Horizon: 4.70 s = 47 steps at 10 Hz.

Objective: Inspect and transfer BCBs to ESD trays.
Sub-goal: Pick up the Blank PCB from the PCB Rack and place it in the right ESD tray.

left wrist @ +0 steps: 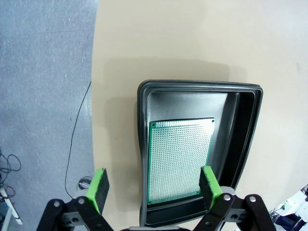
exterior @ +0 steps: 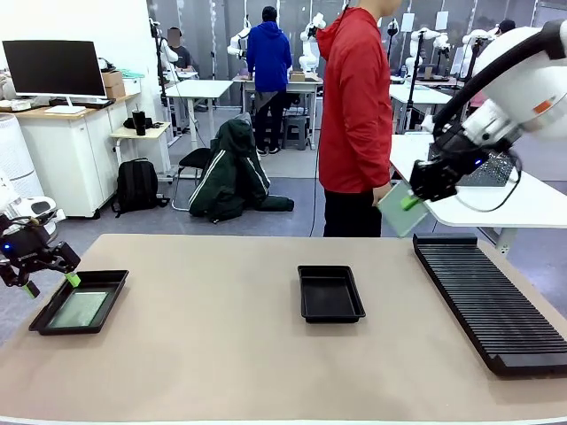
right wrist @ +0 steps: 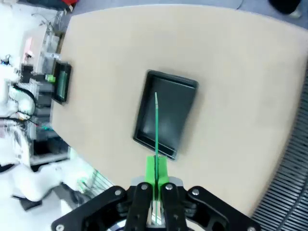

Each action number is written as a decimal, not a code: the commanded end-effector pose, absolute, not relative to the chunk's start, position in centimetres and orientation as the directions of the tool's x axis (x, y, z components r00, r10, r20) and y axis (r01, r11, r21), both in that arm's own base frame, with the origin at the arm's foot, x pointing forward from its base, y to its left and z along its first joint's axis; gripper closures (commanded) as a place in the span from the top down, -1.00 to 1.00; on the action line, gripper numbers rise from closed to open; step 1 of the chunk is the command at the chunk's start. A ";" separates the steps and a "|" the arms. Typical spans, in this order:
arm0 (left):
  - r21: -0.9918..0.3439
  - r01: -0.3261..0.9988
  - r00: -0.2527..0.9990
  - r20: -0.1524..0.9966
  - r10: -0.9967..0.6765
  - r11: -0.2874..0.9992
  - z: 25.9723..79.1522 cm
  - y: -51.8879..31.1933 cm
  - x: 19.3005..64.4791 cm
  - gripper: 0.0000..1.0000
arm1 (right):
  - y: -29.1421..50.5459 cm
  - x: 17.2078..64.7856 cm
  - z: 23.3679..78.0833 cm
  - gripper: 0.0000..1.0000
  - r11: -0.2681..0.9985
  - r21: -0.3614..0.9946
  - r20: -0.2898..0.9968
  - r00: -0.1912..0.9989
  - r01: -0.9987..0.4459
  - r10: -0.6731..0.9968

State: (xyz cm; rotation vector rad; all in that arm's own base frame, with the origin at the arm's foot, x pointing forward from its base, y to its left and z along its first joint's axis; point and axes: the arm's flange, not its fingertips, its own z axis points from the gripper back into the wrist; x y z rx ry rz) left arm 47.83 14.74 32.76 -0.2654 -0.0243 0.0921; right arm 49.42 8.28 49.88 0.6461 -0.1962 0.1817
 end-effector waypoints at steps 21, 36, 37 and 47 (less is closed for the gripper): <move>-0.269 -0.083 0.996 0.020 0.092 0.960 32.6 14.8 47.9 1.00 | 19.7 48.6 27.2 -0.95 0.662 0.750 0.120 0.987 -0.018 -0.109; -0.269 -0.083 0.996 0.020 0.092 0.960 32.6 14.8 47.9 1.00 | 19.4 48.1 28.0 -0.50 0.717 0.697 0.103 0.989 0.002 -0.103; -0.269 -0.083 0.996 0.020 0.092 0.960 32.6 14.8 47.9 1.00 | 19.8 48.0 28.9 -0.42 0.740 0.673 0.107 0.990 -0.002 -0.095; -0.269 -0.083 0.996 0.020 0.092 0.960 32.6 14.8 47.9 1.00 | 20.4 46.4 41.1 1.00 0.970 0.244 0.088 0.996 -0.004 -0.018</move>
